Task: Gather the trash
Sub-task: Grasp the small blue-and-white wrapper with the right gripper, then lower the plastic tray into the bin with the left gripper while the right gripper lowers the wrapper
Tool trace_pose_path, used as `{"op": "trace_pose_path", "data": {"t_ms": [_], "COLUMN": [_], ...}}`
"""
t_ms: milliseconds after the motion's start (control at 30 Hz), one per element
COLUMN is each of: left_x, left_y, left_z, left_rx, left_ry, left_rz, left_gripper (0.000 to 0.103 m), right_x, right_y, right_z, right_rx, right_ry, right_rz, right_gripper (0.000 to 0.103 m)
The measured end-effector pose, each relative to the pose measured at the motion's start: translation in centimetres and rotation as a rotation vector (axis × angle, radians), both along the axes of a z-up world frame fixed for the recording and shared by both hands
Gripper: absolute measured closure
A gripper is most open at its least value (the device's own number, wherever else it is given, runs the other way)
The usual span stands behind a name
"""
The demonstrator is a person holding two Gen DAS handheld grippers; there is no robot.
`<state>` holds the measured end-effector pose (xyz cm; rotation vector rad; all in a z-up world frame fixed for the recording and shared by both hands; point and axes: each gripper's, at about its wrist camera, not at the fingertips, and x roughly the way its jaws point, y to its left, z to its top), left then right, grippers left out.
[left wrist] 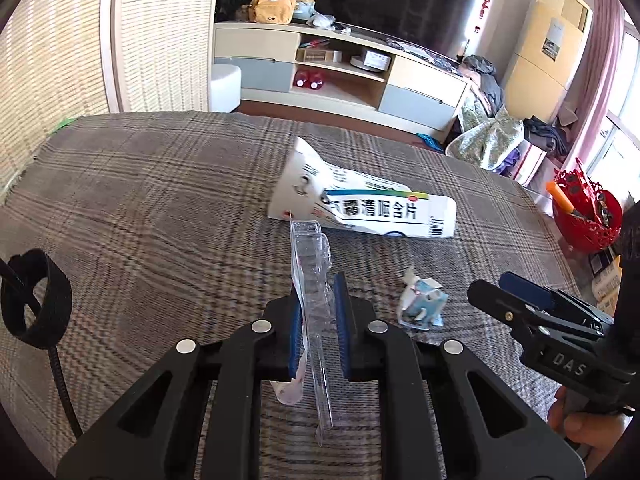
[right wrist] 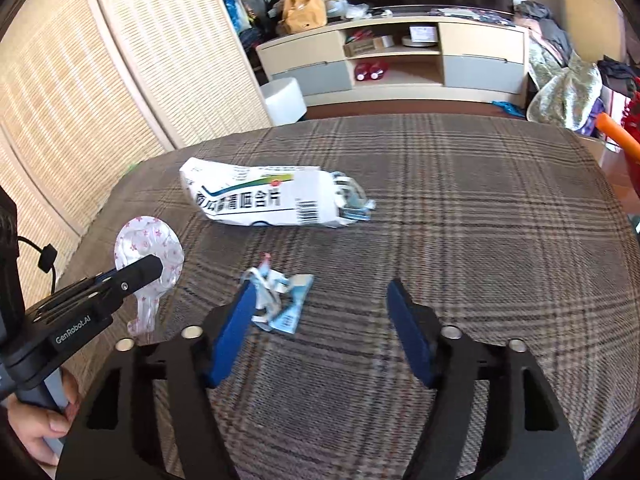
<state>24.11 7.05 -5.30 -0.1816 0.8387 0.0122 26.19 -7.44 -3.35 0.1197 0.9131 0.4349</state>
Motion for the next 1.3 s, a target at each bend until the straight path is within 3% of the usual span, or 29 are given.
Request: {"op": "trace_pose_path", "data": {"t_ms": [67, 233, 300, 467, 667, 933, 1300], "left_x": [-0.1, -0.3, -0.4, -0.8, -3.4, -10.4, -20.7], "left_y": [0.5, 1.7, 2.1, 2.3, 2.3, 0.2, -3.8], "left_z": [0.1, 0.0, -0.2, -0.4, 1.2, 3.1, 6.0], "left_rx": [0.015, 0.029, 0.026, 0.024, -0.005, -0.047, -0.061], "left_ry": [-0.003, 0.006, 0.011, 0.015, 0.006, 0.007, -0.011], "left_rz": [0.006, 0.015, 0.018, 0.017, 0.016, -0.031, -0.126], "left_gripper": [0.090, 0.090, 0.090, 0.090, 0.090, 0.090, 0.090], "right_x": [0.0, 0.3, 0.5, 0.2, -2.9, -10.2, -21.0], "right_y": [1.0, 3.4, 3.8, 3.7, 1.9, -2.3, -6.6], "right_z": [0.0, -0.9, -1.3, -1.1, 2.6, 8.0, 9.4], "right_rx": [-0.003, -0.017, -0.029, -0.021, -0.062, -0.154, -0.121], "right_ry": [0.001, 0.023, 0.037, 0.028, -0.016, -0.068, -0.049], "right_rz": [0.017, 0.052, 0.060, 0.056, 0.055, 0.003, -0.054], "right_gripper": [0.054, 0.056, 0.071, 0.087, 0.088, 0.088, 0.088]}}
